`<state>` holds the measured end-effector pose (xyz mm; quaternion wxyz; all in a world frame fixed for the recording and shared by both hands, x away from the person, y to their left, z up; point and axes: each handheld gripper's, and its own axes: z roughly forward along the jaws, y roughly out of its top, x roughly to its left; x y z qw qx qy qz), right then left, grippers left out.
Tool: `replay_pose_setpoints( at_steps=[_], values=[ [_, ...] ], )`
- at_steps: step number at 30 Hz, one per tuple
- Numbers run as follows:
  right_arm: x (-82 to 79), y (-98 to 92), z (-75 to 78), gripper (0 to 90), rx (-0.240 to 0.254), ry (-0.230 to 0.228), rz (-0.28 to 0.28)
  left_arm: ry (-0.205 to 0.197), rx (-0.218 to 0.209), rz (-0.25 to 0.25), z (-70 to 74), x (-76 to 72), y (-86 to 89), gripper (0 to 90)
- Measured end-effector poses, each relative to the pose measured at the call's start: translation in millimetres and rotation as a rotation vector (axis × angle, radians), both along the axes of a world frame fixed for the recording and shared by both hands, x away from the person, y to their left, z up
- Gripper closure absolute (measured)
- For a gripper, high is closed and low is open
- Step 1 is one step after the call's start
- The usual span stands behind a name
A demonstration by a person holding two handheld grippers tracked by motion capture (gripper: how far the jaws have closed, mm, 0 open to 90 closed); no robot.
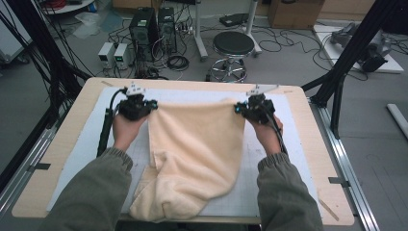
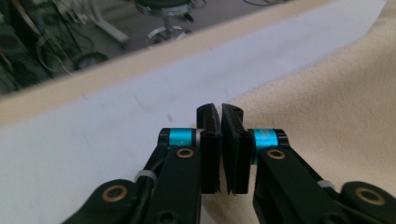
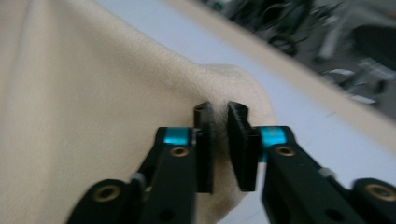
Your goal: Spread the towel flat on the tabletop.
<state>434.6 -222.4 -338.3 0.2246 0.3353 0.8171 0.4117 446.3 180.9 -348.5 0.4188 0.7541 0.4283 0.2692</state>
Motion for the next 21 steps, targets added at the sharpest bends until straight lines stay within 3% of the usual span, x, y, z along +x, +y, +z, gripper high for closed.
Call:
replay_pose_setpoints(
  at_steps=[1,2,4,6,8,13,20,21],
  values=[
    [7.9,-0.9,5.7,61.8,0.013,0.008,-0.038,0.011,-0.014,0.014,1.3,3.2,0.0,61.6],
    [11.1,-1.7,6.6,59.6,0.022,0.017,-0.045,0.021,-0.022,0.004,0.7,4.9,1.4,59.0],
    [13.0,-2.3,2.1,58.3,0.033,0.062,-0.028,0.063,-0.008,-0.039,-7.2,4.2,3.5,58.8],
    [7.6,-0.3,-8.3,57.3,0.005,0.083,0.013,0.090,-0.014,-0.067,-20.6,-2.9,7.6,57.9],
    [2.4,0.6,-16.6,55.5,0.008,0.112,0.035,0.112,-0.028,-0.090,-30.0,-12.3,10.9,57.9],
    [-23.7,3.8,-26.0,52.1,-0.005,0.133,0.102,0.124,-0.026,-0.172,-38.3,-40.9,12.0,56.7],
    [-68.8,-0.2,-31.4,48.0,0.009,0.128,0.165,0.076,-0.030,-0.269,-35.6,-89.3,17.1,52.4],
    [-75.4,-1.2,-33.6,43.9,0.006,0.134,0.179,0.071,-0.032,-0.278,-35.7,-93.7,17.9,51.8]
  ],
)
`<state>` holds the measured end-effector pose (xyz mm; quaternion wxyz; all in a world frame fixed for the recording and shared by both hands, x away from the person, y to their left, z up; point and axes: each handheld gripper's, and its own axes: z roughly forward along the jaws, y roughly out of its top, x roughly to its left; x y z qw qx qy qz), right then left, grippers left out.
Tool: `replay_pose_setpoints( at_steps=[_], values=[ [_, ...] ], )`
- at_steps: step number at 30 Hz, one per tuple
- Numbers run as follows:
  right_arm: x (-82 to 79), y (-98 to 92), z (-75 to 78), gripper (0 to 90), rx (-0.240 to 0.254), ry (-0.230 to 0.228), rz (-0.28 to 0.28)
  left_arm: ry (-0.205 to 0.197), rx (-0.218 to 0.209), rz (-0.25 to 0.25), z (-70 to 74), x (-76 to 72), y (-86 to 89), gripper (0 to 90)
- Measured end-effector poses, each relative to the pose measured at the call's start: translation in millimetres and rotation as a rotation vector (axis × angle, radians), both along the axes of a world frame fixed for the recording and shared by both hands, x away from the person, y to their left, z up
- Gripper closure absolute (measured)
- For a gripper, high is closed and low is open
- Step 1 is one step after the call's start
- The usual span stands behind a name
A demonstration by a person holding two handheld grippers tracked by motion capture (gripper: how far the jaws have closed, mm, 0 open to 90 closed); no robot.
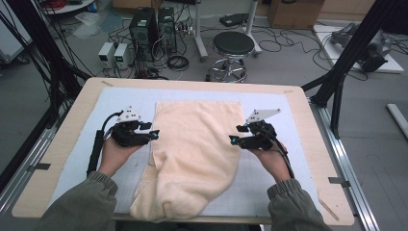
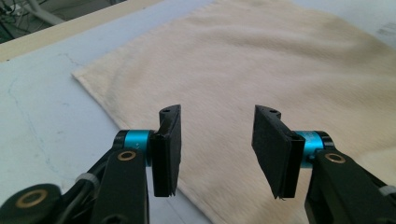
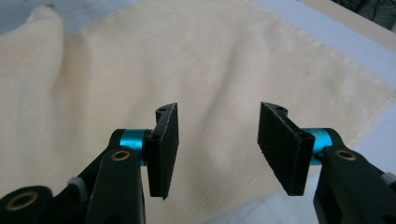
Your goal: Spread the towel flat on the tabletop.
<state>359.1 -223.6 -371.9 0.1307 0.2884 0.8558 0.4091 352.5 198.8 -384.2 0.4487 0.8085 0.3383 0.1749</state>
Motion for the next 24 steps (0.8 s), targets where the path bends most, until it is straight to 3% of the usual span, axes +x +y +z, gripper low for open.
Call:
replay_pose_setpoints(
  at_steps=[2,5,7,10,13,16,21,24],
  values=[
    [-8.0,1.0,-0.2,41.3,-0.020,0.043,0.028,0.006,0.004,-0.026,-0.7,-11.8,0.4,49.9],
    [-25.6,0.1,-1.7,42.8,0.011,-0.027,0.043,0.008,-0.007,-0.060,-0.8,-25.3,-2.0,45.3],
    [-35.2,-1.2,-5.7,42.2,0.015,-0.030,0.050,-0.001,-0.034,-0.085,-0.9,-34.8,-4.7,43.6],
    [-48.5,-4.0,-15.4,41.6,0.038,-0.039,0.061,-0.001,-0.037,-0.125,-4.2,-41.4,-11.1,42.7],
    [-57.0,-4.2,-27.5,40.9,0.050,-0.023,0.083,0.036,-0.026,-0.150,-13.1,-42.6,-17.9,41.8],
    [-65.6,0.1,-41.2,41.3,0.042,0.019,0.113,0.075,0.006,-0.177,-26.9,-43.8,-27.3,43.8],
    [-69.3,10.8,-59.5,46.3,-0.043,0.072,0.159,0.154,0.051,-0.202,-44.7,-40.5,-38.3,54.2],
    [-65.9,15.0,-65.9,52.6,-0.041,0.085,0.173,0.148,0.066,-0.206,-45.0,-40.2,-39.3,64.7]
  ],
)
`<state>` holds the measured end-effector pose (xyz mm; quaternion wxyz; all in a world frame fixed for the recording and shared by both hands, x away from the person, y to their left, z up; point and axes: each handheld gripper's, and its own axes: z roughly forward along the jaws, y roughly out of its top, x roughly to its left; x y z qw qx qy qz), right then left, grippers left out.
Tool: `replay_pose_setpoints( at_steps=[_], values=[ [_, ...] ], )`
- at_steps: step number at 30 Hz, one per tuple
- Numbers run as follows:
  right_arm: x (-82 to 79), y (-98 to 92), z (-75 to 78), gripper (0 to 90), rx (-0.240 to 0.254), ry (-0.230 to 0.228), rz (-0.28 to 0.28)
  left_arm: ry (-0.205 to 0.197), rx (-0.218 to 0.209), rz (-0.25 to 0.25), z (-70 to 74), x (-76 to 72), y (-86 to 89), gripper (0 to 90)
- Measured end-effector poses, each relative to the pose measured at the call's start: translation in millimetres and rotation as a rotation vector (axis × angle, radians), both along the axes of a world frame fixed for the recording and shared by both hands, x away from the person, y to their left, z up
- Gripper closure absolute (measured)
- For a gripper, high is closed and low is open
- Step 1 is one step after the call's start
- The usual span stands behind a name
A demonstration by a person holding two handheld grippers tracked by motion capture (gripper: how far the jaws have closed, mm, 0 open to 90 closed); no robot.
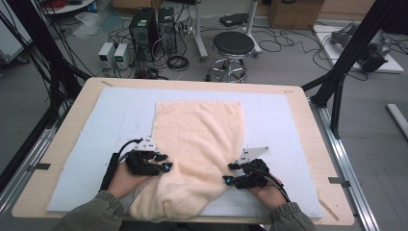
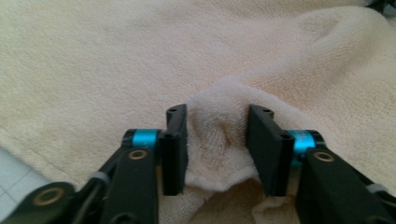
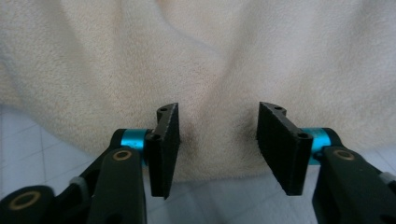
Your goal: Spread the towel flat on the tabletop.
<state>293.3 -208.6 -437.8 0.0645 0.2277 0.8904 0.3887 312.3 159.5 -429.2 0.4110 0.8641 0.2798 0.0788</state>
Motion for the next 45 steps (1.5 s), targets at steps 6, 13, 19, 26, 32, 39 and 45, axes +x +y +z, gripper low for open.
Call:
replay_pose_setpoints(
  at_steps=[6,13,19,26,32,39,45],
  values=[
    [4.6,0.3,1.2,82.1,0.006,-0.002,0.009,-0.044,0.023,0.019,4.8,-2.8,1.9,83.9],
    [8.0,0.7,18.2,85.0,0.038,-0.032,0.011,-0.080,0.010,0.103,15.5,-0.9,21.5,89.6],
    [27.4,8.4,35.6,85.0,0.063,-0.065,-0.007,-0.059,-0.084,0.076,21.4,-1.3,26.2,82.0],
    [66.1,39.2,28.5,85.0,0.055,-0.038,-0.044,0.002,-0.021,-0.001,9.2,-0.1,3.8,49.7],
    [92.6,60.3,15.0,85.0,0.022,0.008,-0.065,0.004,0.051,-0.010,2.1,4.5,-4.3,69.8],
    [89.1,53.2,20.2,79.2,0.045,0.003,-0.084,-0.015,0.021,0.059,6.6,10.4,5.4,81.4],
    [73.6,38.2,32.8,70.7,0.075,-0.029,-0.091,-0.036,-0.010,0.168,10.7,18.1,23.2,81.9]
  ],
)
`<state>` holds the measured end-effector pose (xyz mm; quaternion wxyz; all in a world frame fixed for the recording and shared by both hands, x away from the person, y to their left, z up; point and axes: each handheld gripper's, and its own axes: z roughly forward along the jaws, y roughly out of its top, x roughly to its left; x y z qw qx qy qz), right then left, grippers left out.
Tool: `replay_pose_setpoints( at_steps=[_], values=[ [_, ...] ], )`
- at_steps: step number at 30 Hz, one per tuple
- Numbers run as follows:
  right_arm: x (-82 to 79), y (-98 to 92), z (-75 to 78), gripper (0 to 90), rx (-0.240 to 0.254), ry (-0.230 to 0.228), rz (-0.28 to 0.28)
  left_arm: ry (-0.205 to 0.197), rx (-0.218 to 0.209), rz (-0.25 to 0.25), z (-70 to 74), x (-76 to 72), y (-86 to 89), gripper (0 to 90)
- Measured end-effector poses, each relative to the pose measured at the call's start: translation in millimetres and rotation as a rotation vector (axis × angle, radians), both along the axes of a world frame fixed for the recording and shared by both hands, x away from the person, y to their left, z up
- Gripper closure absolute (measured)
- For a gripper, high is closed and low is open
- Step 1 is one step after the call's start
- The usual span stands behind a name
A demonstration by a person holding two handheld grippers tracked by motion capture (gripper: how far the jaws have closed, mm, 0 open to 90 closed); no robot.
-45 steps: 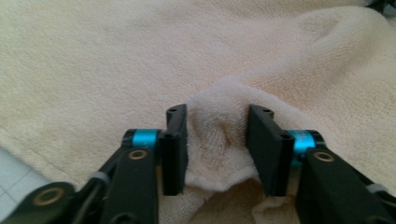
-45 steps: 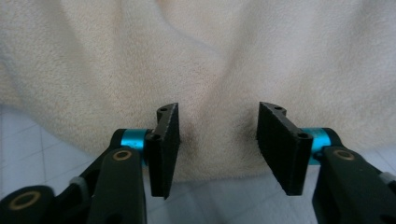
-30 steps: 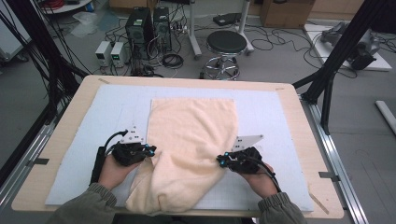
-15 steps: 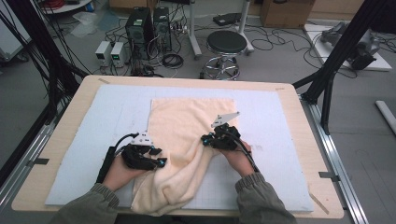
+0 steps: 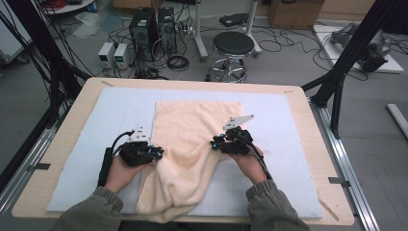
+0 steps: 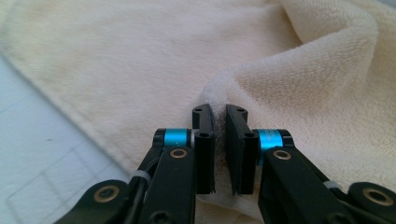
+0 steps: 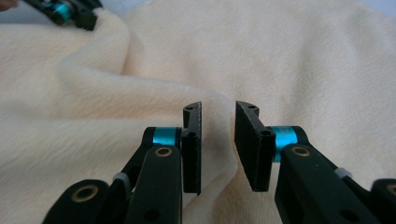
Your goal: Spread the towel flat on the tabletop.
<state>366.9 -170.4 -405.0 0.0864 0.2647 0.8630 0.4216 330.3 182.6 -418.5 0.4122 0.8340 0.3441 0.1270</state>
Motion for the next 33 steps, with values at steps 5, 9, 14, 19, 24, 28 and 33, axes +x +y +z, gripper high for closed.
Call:
replay_pose_setpoints(
  at_steps=[5,9,14,19,24,28,33],
  values=[
    [-20.3,-10.9,4.3,67.2,0.042,-0.029,0.028,0.010,-0.042,0.102,1.6,9.6,23.0,81.8],
    [-39.3,-4.4,-1.0,63.9,0.026,-0.045,0.099,0.010,-0.065,0.101,4.6,6.9,28.7,75.9],
    [-52.5,-1.0,-12.9,56.9,-0.017,-0.053,0.144,-0.036,-0.057,0.011,19.9,-12.7,23.1,64.3],
    [-54.1,1.5,-21.3,55.6,-0.050,-0.034,0.155,-0.059,-0.052,-0.090,25.5,-29.8,10.9,55.9],
    [-49.4,13.2,-32.1,67.5,-0.105,-0.026,0.171,0.003,-0.007,-0.208,5.8,-38.6,-6.7,49.8],
    [-49.4,11.3,-30.8,84.2,-0.099,-0.025,0.165,0.047,0.052,-0.270,-8.6,-38.9,-14.4,48.4],
    [-53.7,4.2,-22.5,86.0,-0.079,-0.033,0.178,0.002,0.103,-0.272,-5.6,-44.2,-19.7,81.6]
  ],
)
